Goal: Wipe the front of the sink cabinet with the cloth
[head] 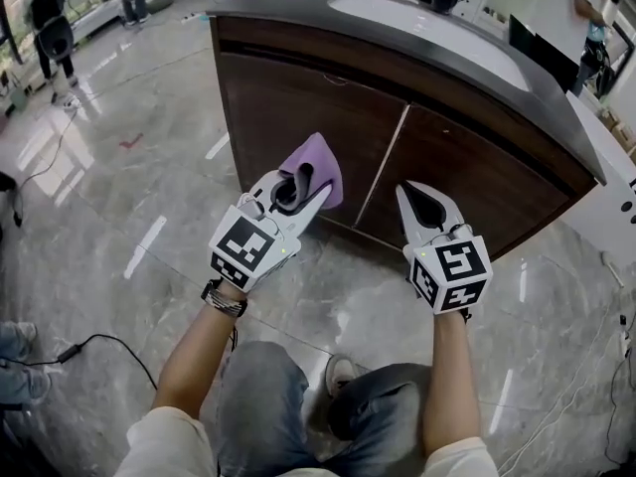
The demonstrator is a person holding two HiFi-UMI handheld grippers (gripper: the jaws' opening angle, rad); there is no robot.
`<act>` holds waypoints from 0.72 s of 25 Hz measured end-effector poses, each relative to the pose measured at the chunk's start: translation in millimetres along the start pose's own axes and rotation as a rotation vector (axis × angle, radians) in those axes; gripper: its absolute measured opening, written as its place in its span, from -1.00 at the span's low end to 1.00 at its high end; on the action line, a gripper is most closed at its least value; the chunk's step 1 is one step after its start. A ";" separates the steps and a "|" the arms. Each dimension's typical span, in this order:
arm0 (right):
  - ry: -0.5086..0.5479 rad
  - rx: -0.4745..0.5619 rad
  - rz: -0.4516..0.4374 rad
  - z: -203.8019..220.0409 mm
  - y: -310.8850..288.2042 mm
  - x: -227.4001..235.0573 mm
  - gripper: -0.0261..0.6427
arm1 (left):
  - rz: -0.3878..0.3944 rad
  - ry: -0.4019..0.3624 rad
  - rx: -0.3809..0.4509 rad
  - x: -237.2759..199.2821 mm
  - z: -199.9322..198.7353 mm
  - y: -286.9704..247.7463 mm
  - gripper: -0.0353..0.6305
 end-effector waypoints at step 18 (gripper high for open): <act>0.031 0.047 -0.072 -95.6 -1.3 4.4 -0.90 | -0.081 0.054 -0.014 -48.9 -63.3 28.1 -0.74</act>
Point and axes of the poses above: the fingertips, and each gripper's own axes: y backward along the fingers, x to its right, z out of its underside, the point moved 9 cm from there along y, backward along the fingers, and after that the axes turned 8 degrees about -x, right-handed, at the moved point
